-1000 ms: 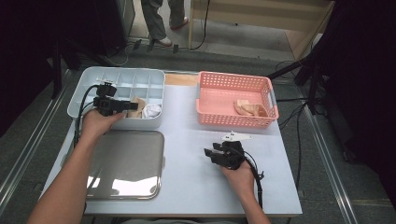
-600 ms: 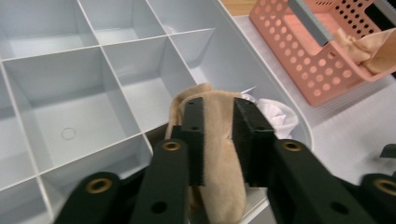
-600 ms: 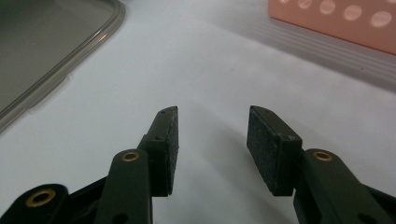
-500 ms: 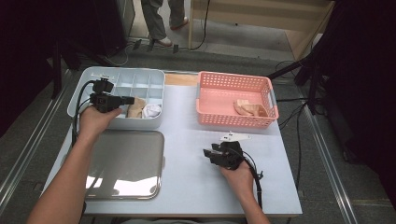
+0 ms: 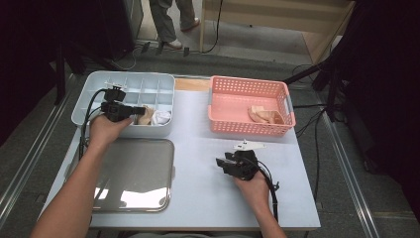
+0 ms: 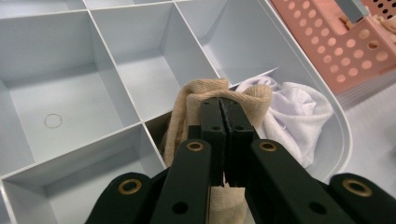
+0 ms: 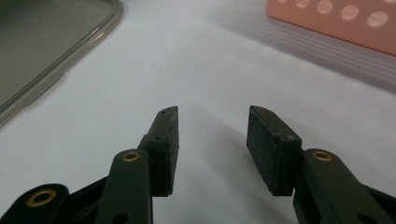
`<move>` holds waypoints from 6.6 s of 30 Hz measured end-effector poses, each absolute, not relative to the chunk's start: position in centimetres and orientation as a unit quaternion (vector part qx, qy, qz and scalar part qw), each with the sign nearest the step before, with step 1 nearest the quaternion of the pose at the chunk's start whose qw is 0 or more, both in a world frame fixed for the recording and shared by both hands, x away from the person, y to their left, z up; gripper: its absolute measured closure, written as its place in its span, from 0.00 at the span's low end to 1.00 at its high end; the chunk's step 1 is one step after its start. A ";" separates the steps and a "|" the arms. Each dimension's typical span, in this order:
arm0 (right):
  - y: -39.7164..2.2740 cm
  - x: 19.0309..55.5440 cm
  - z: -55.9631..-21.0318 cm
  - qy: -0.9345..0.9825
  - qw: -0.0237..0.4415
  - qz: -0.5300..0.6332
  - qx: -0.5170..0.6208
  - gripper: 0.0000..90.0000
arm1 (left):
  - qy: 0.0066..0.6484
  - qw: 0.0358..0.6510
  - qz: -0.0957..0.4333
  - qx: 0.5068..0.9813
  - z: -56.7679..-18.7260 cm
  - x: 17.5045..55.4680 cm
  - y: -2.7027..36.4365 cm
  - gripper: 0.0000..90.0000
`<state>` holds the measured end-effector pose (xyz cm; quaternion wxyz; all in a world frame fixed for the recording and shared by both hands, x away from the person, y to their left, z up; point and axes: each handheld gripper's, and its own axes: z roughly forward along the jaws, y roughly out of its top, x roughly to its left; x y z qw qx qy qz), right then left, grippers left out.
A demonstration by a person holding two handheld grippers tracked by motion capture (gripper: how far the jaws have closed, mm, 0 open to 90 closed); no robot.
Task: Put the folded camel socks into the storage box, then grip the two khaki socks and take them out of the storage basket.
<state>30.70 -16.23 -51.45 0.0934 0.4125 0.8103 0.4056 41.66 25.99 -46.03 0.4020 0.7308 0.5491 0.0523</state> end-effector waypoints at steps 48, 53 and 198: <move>-17.1 31.5 -49.8 0.794 0.103 0.426 0.421 0.60 | 0.534 0.395 0.054 0.745 -46.1 41.3 25.8 0.85; -17.3 31.7 -49.4 0.796 0.109 0.422 0.420 0.59 | 0.535 0.404 0.051 0.740 -44.9 40.6 26.0 0.73; -29.0 46.0 -43.6 0.750 0.139 0.365 0.534 0.97 | 0.428 0.398 0.008 0.811 -45.1 33.4 16.4 0.52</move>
